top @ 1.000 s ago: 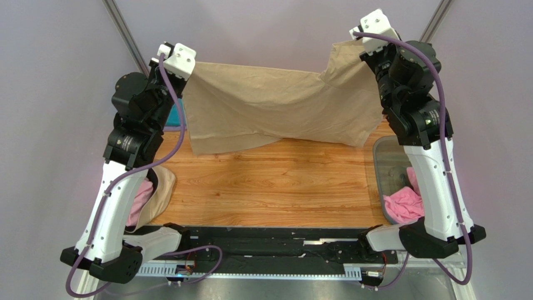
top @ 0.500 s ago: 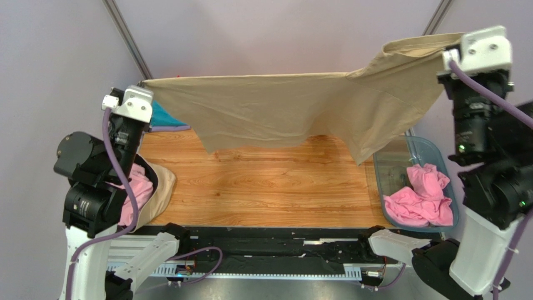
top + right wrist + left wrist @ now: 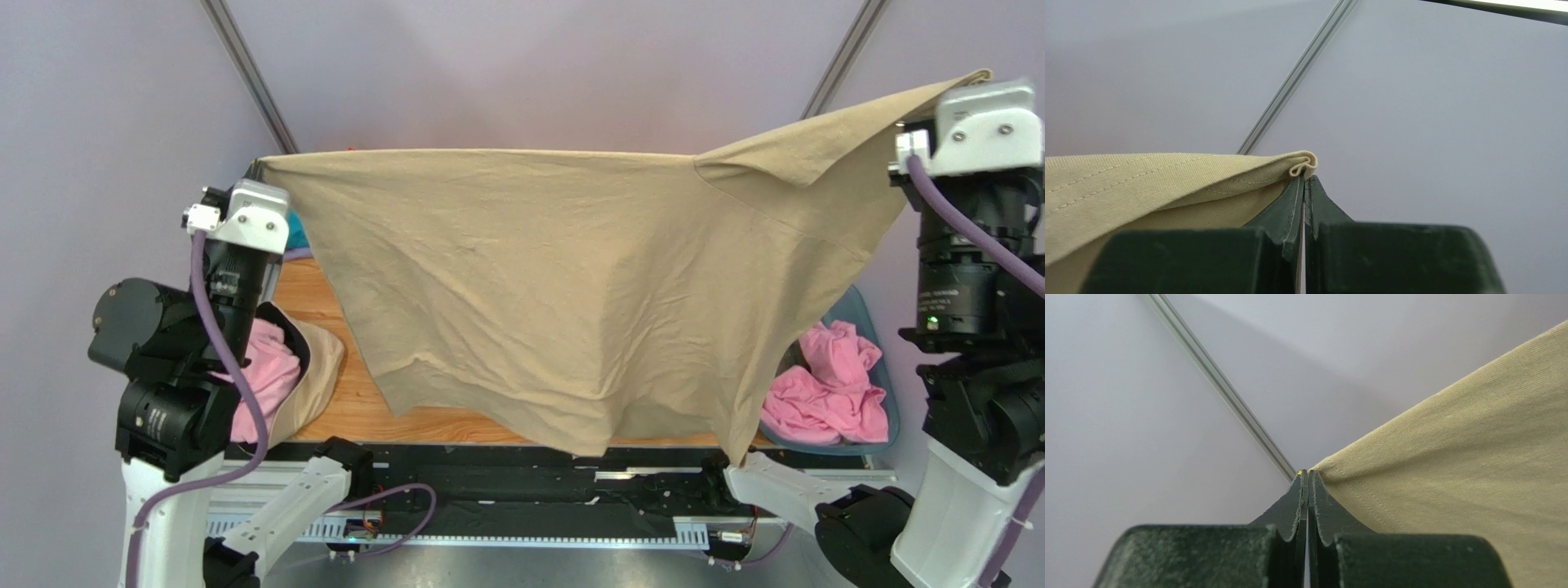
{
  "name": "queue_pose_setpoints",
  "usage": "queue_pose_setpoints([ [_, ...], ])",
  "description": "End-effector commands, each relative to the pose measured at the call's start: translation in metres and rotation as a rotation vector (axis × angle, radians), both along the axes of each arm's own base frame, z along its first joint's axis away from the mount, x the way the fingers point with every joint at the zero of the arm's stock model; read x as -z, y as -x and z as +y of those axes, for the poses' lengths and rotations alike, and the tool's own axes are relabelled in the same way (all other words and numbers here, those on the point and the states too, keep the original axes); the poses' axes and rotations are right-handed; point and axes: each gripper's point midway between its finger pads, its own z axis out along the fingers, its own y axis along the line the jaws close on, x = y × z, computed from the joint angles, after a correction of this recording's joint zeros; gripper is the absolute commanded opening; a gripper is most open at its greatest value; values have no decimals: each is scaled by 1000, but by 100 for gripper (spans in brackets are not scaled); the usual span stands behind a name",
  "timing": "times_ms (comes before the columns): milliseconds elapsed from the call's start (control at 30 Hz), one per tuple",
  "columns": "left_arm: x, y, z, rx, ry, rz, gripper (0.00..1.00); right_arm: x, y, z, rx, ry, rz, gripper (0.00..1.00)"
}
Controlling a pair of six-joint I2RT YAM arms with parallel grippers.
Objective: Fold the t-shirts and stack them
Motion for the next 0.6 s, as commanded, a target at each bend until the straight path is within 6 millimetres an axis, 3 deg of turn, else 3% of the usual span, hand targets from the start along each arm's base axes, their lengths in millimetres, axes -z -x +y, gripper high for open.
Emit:
queue_pose_setpoints([
  [0,0,-41,4,-115,-39,5,0,-1,-25,1,74,14,-1,0],
  [67,-5,-58,1,-132,-43,-6,0,3,-49,12,70,26,17,0],
  [100,-1,-79,-4,-152,-63,19,0,3,-57,16,69,30,21,0],
  [133,-6,-89,-5,-166,-58,4,0,2,-64,18,74,30,22,0],
  [167,-8,-98,-5,-185,-58,7,0,0,-83,26,73,34,31,0],
  [233,-13,-125,-11,-204,-59,8,0,-7,-96,29,75,25,19,0],
  [267,-16,-131,-11,-211,-54,5,0,-22,-90,27,76,8,-23,0],
  [300,-22,-141,-12,-219,-44,-3,0,-22,-111,35,76,21,-11,0],
  [433,-51,-162,-6,-245,-20,-48,0,-48,-128,37,105,38,-98,0],
  [500,-69,-172,1,-259,17,-77,0,-51,-140,41,114,64,-114,0],
  [567,-76,-178,5,-258,39,-81,0,-56,-147,43,112,49,-155,0],
])
